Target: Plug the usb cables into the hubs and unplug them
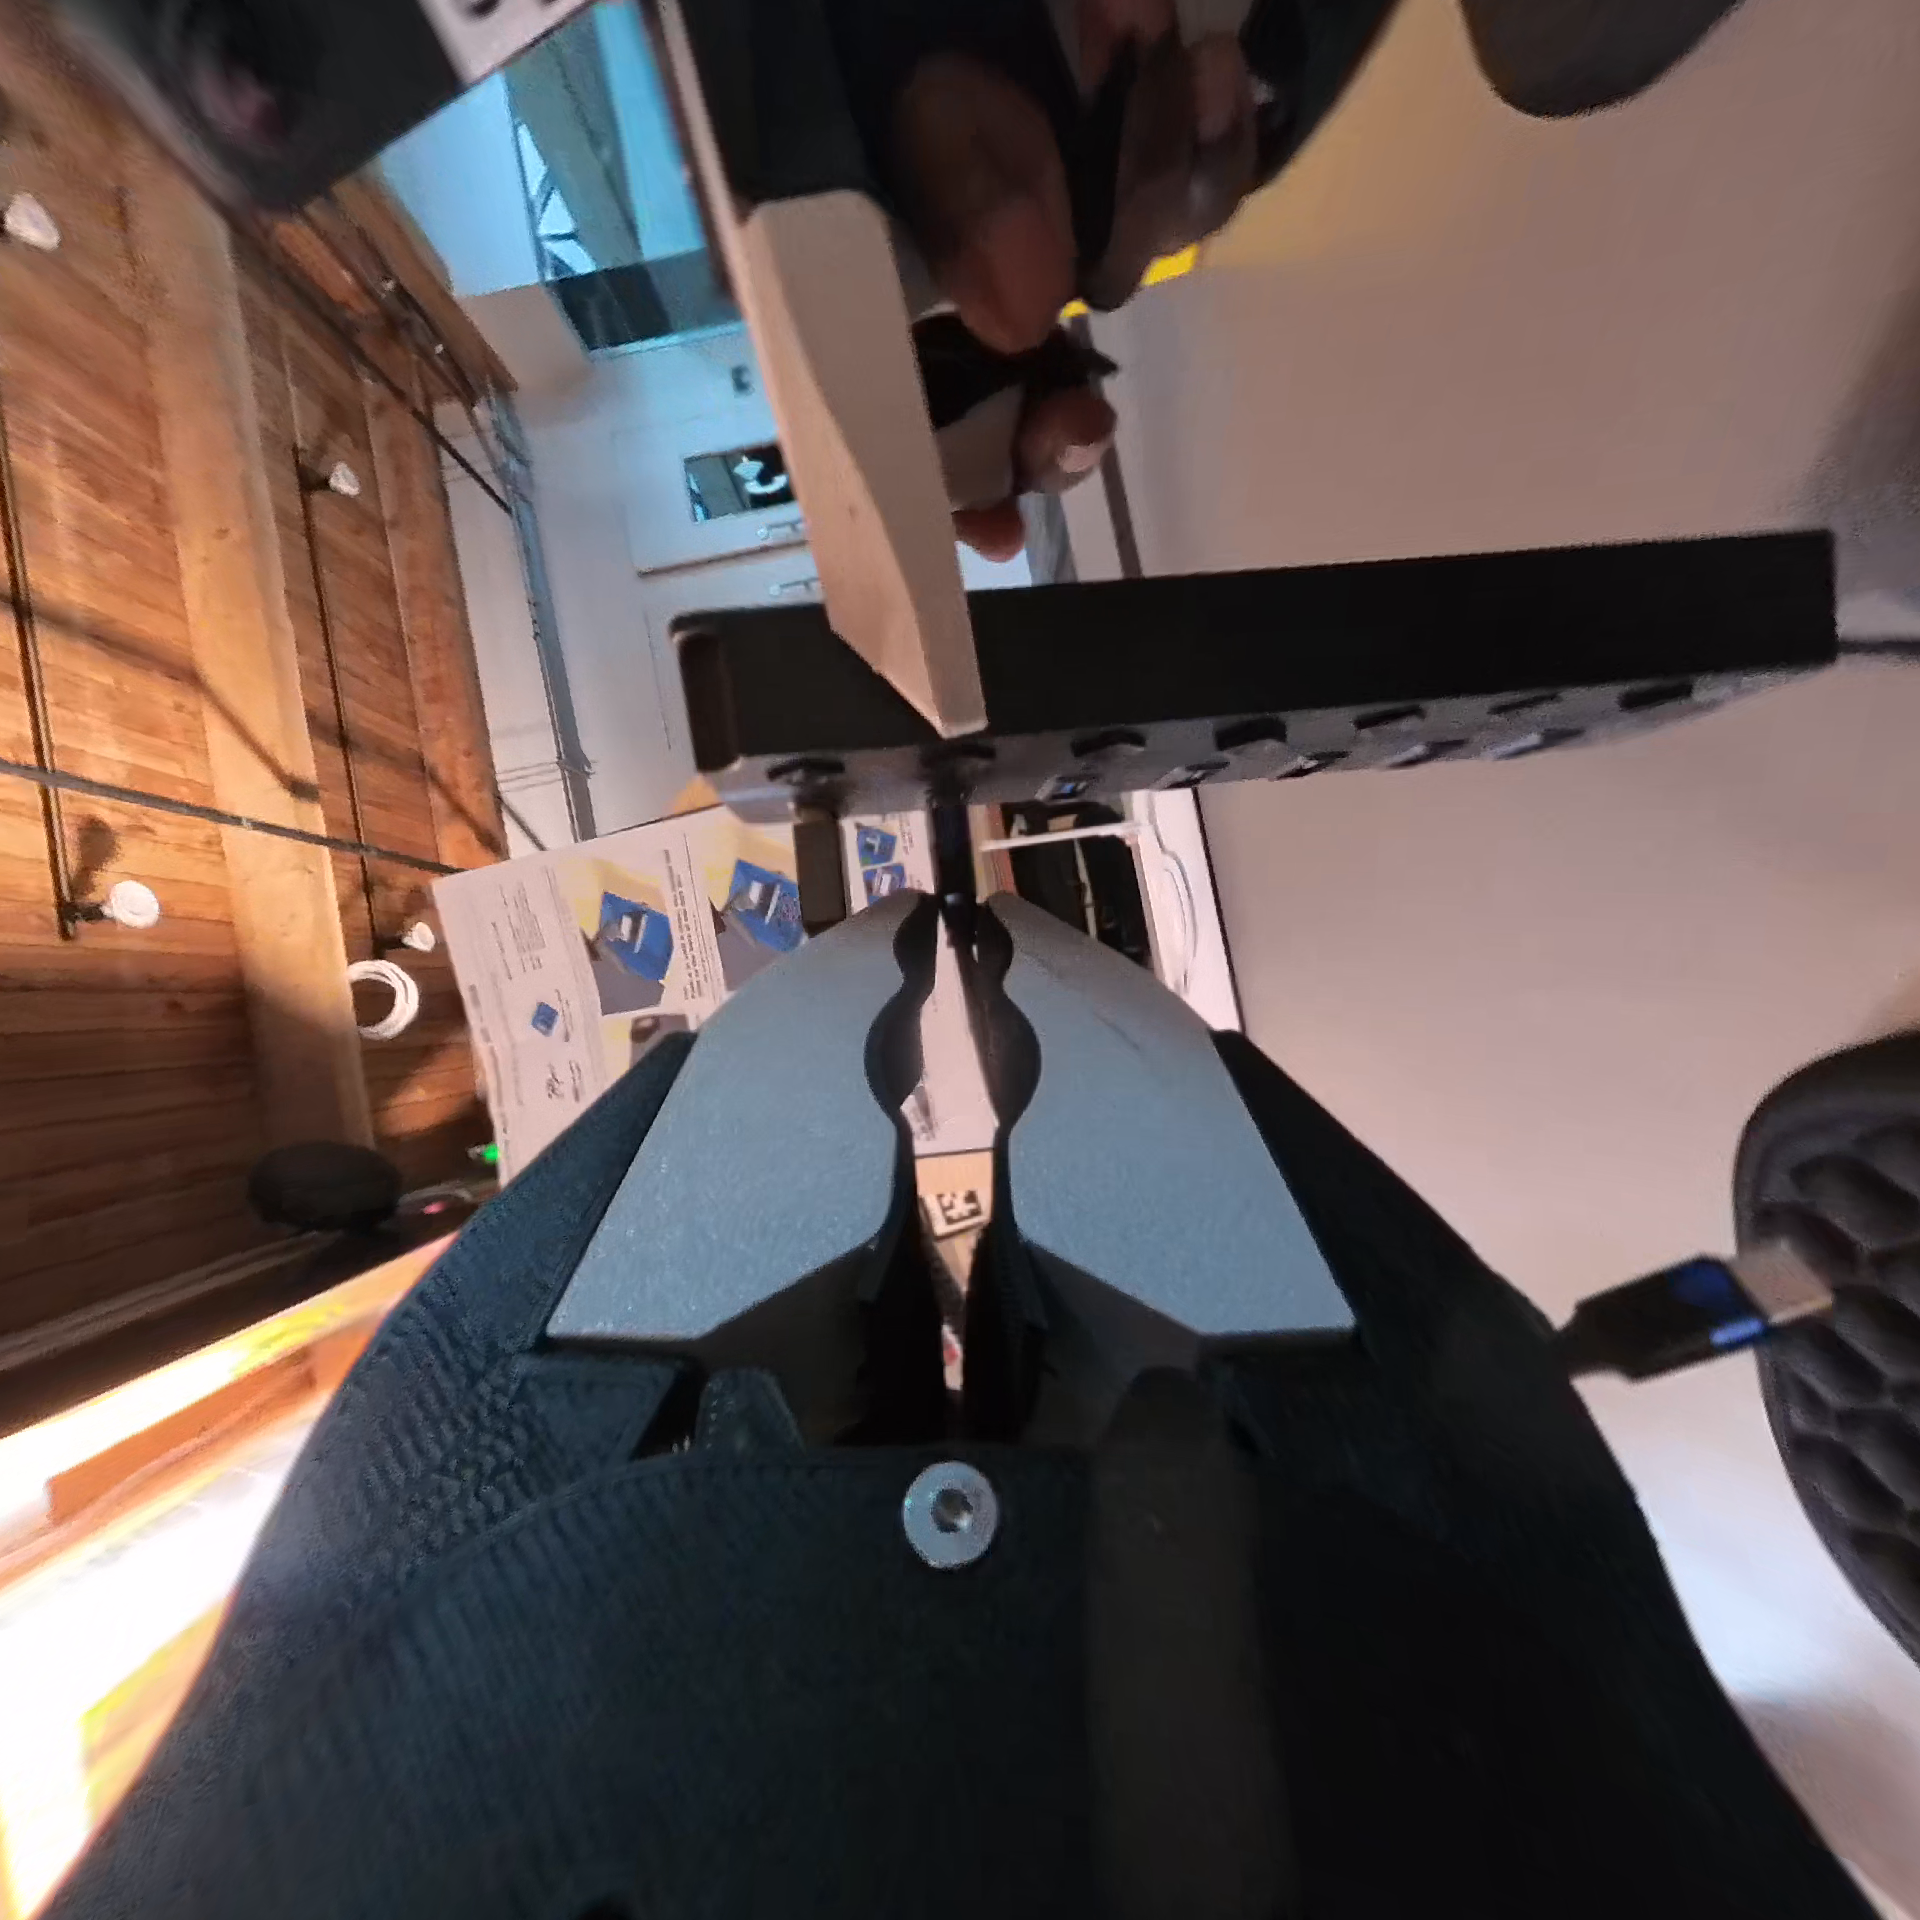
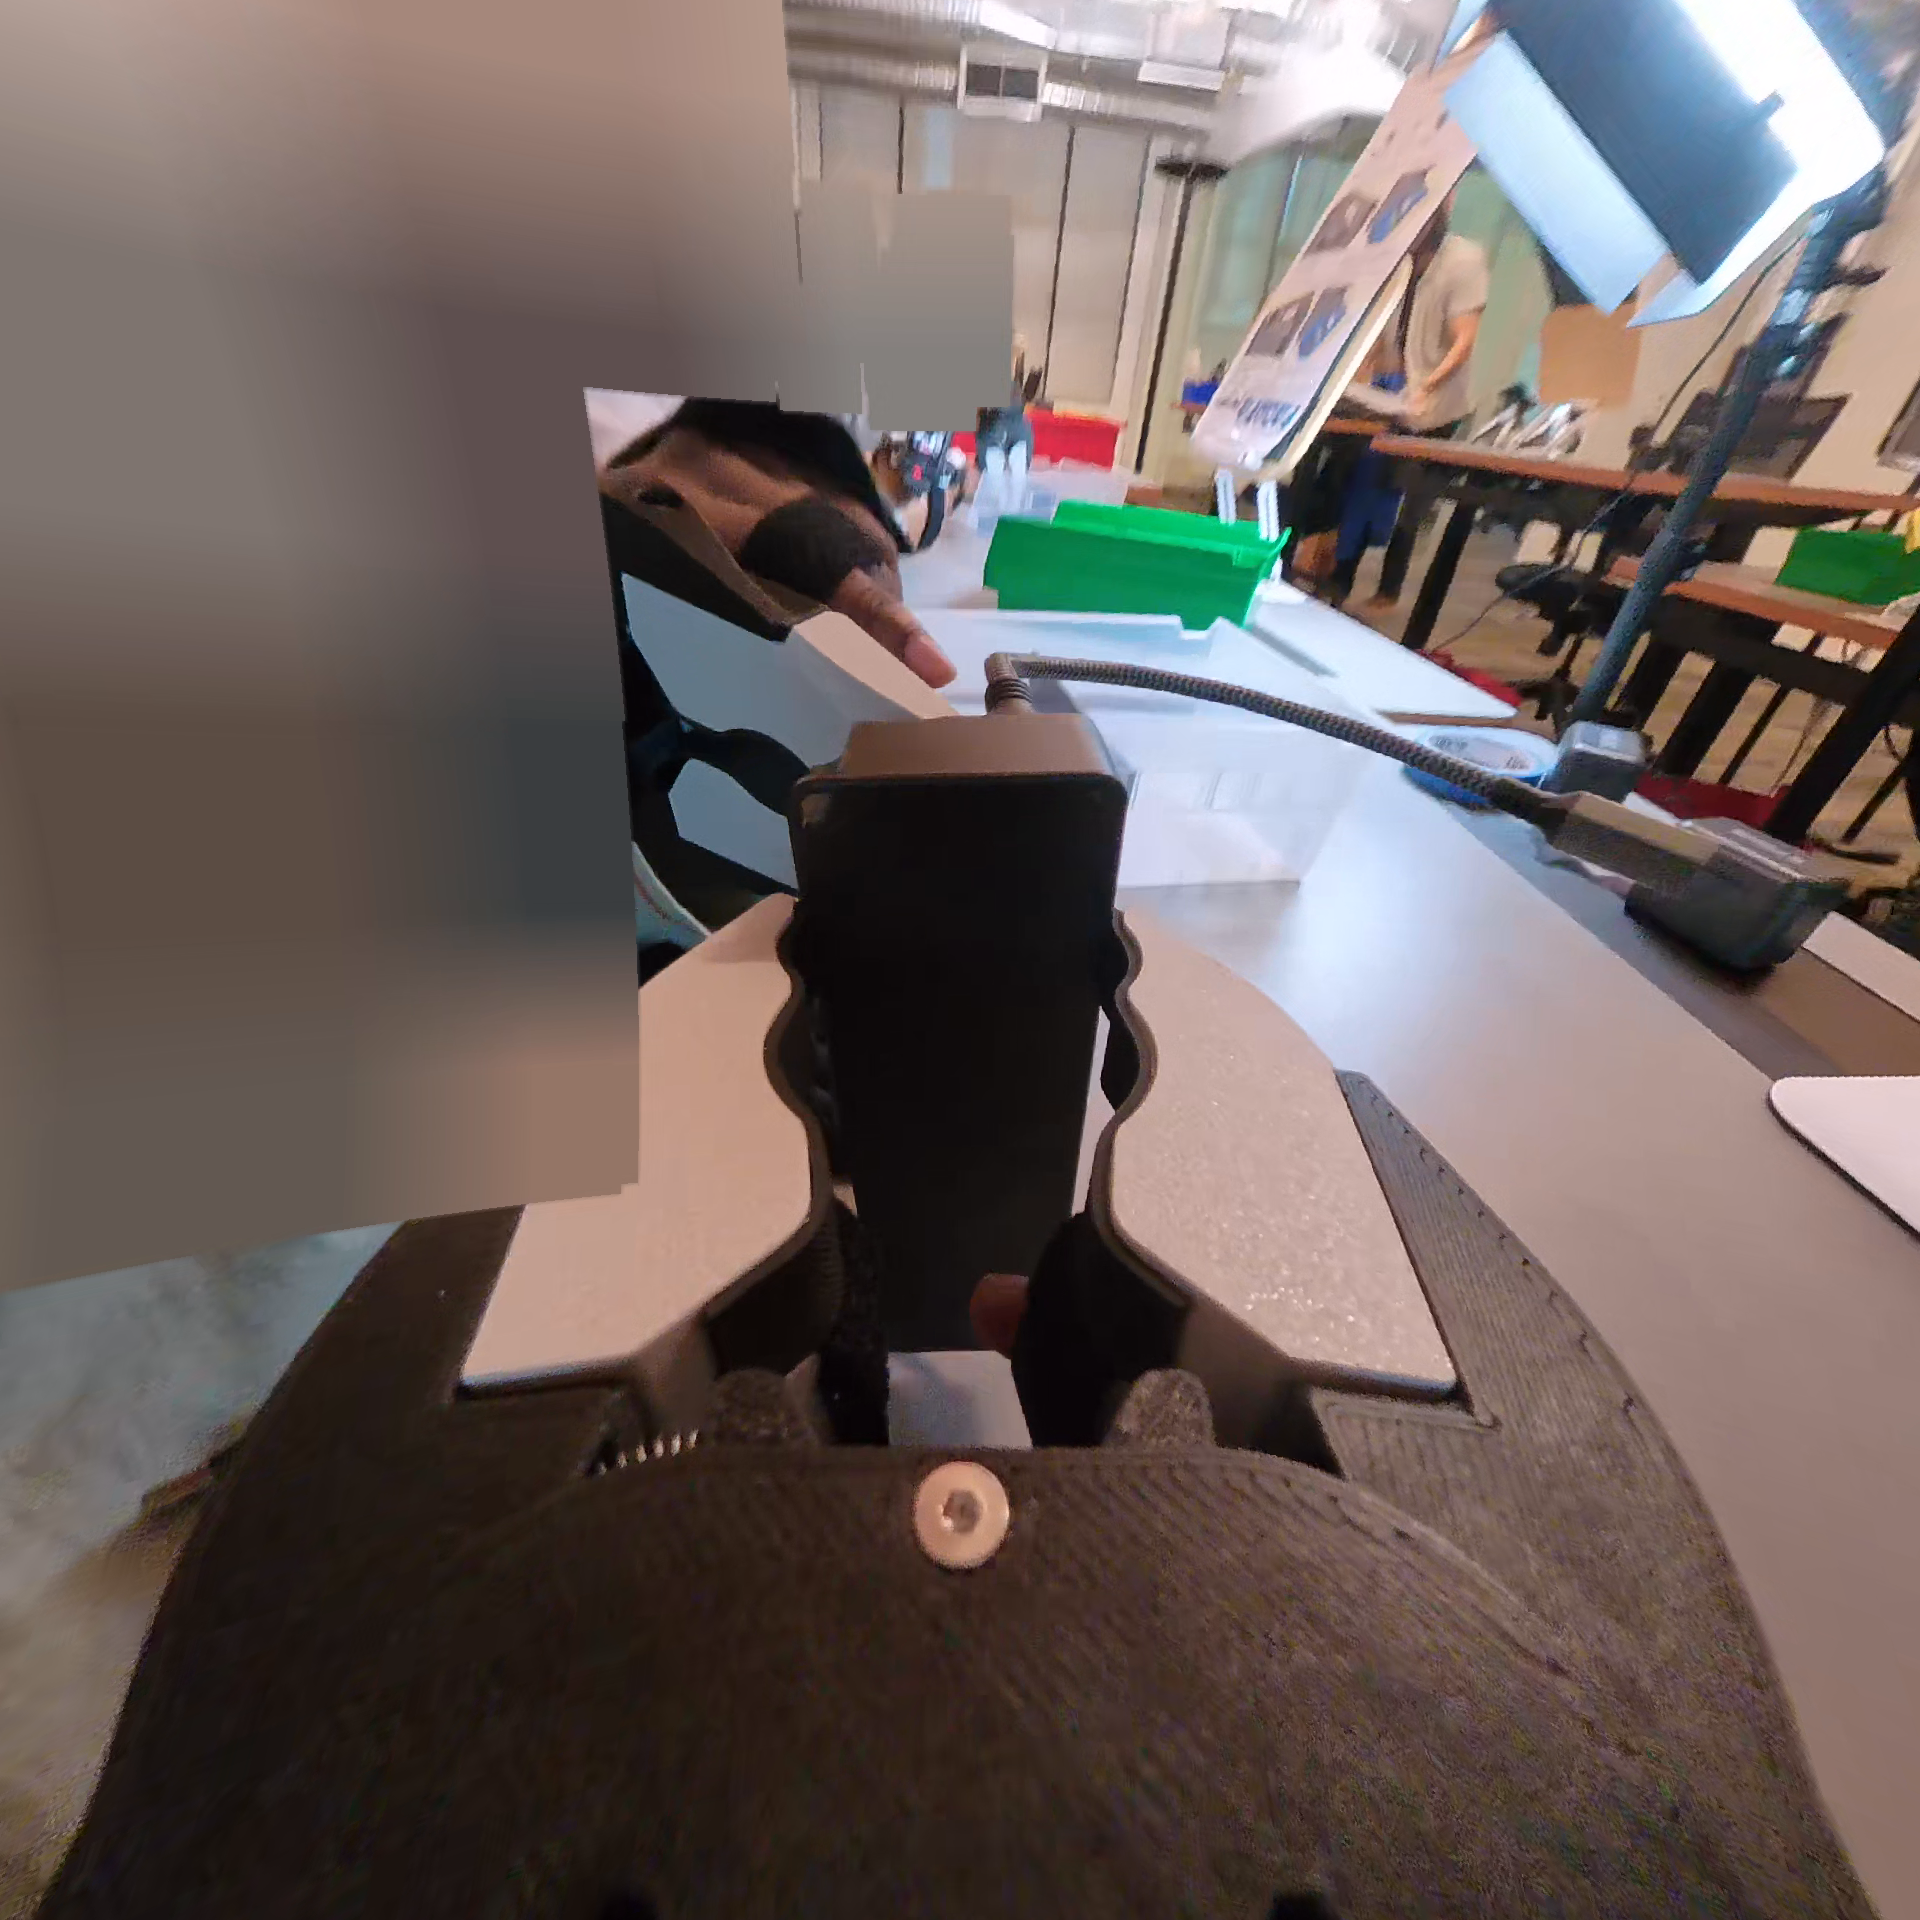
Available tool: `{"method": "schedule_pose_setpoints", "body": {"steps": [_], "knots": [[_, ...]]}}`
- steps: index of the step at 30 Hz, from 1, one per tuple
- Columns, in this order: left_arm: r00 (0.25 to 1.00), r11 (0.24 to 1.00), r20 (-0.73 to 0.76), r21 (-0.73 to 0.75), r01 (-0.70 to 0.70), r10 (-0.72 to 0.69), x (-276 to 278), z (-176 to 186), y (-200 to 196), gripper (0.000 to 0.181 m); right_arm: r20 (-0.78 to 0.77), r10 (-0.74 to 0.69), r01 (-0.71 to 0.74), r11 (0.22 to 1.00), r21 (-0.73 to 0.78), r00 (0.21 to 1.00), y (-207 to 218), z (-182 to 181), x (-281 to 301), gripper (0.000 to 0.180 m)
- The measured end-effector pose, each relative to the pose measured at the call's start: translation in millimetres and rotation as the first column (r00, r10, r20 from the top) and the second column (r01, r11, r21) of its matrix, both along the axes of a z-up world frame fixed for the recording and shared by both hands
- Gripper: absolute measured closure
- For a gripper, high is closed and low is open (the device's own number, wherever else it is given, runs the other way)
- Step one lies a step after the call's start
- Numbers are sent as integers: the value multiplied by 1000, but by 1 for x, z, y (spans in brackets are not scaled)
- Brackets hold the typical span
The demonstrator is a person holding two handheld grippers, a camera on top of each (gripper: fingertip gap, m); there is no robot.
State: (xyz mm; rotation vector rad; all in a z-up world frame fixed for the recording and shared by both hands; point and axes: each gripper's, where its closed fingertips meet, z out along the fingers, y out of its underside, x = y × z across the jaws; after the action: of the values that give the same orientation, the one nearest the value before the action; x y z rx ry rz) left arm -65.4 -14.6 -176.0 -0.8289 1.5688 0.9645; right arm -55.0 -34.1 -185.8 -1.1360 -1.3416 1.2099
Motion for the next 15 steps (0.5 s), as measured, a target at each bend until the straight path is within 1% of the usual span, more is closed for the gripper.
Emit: {"method": "schedule_pose_setpoints", "body": {"steps": [1,3,5,6,8,11,15], "knots": [[1000,1000,21,-6,-21,22,-3,2,3,173,-30,-10,10,1000,-20,999,3,3,2,124],[996,996,-9,7,-84,84,-13,0,9,165,-56,-15,13,999,-50,998,7,3,7,124],[999,996,-35,79,-37,40,-7,1,7,171,-41,-1,-1,999,-51,999,6,-1,8,124],[998,996,-49,87,-29,33,-4,-1,7,173,-32,0,-2,999,-47,999,5,-3,6,124],[996,994,-63,89,-56,62,-3,-3,8,177,-18,-3,2,999,-48,1000,6,-5,7,124],[999,998,9,30,-48,48,0,-1,7,179,-37,-6,4,998,-62,999,5,-2,6,125],[998,999,58,22,-28,27,1,6,6,178,-88,-24,20,999,-37,996,3,7,7,125]]}}
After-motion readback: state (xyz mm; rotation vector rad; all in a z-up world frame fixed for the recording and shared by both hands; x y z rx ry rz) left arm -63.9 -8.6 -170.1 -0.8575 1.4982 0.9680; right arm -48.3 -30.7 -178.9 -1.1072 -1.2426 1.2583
